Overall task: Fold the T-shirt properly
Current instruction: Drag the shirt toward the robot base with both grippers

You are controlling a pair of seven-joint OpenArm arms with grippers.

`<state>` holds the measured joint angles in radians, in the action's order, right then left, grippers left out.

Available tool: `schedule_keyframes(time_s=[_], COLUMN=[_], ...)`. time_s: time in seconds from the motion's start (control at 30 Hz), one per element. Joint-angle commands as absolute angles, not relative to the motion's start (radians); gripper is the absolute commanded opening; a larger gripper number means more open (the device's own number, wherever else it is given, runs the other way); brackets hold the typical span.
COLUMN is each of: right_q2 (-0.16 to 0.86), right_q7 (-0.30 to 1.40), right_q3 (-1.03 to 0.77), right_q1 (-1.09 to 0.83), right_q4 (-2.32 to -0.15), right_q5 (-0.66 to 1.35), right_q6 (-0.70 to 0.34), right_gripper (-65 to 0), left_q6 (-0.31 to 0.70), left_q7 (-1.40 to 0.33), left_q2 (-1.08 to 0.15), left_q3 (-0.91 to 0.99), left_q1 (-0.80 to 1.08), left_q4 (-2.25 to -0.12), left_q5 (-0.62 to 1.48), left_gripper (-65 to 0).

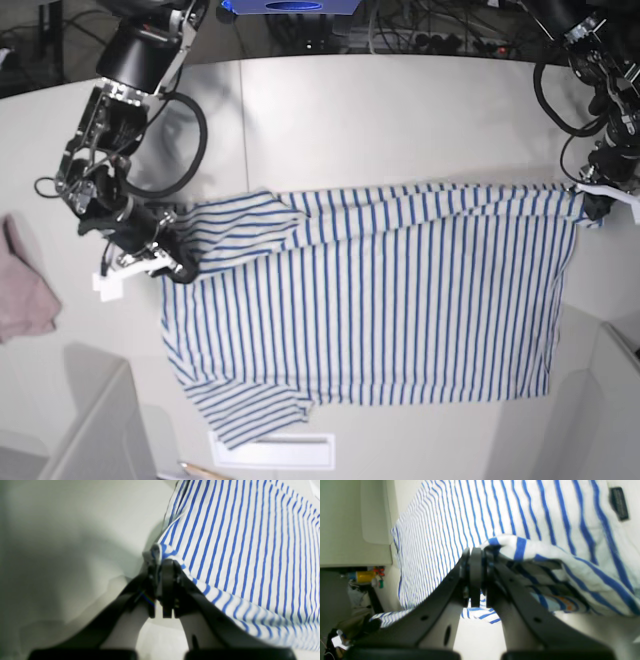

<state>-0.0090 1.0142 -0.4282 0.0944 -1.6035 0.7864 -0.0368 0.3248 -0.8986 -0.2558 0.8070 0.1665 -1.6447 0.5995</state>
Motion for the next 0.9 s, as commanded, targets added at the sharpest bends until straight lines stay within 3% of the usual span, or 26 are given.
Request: schedule_keyframes(time_s=[0.0, 0.23, 0.47, 0.87], right_q2=[0.007, 0.05, 0.054, 0.093], right_q7=[0.993, 0.931, 0.895, 0.868], right_q3=[-0.429, -0.427, -0.424, -0.424], right_q1=[0.13, 0.188, 0.245, 0.302], right_q4=[-1.601, -1.477, -1.351, -1.244], right_q5=[0.802, 0.802, 0.8, 0.8], right_q6=[-0.042, -0.041, -0.041, -0.042], right_gripper=[-65.0, -65.0, -65.0, -65.0], left_q6=[0.328, 0.328, 0.334, 0.331], left_q7=[-0.874, -0.874, -0.872, -0.871], left_q2=[-0.283, -0.308, -0.303, -0.305], left_q3=[0.797, 0.765, 0.691, 0.628], left_q1=[0.156, 0.067, -0.016, -0.091], left_q4=[-1.639, -1.534, -1.526, -1.466], left_q5=[0.608, 0.591, 0.366, 0.344], left_gripper=[-65.0, -65.0, -65.0, -65.0])
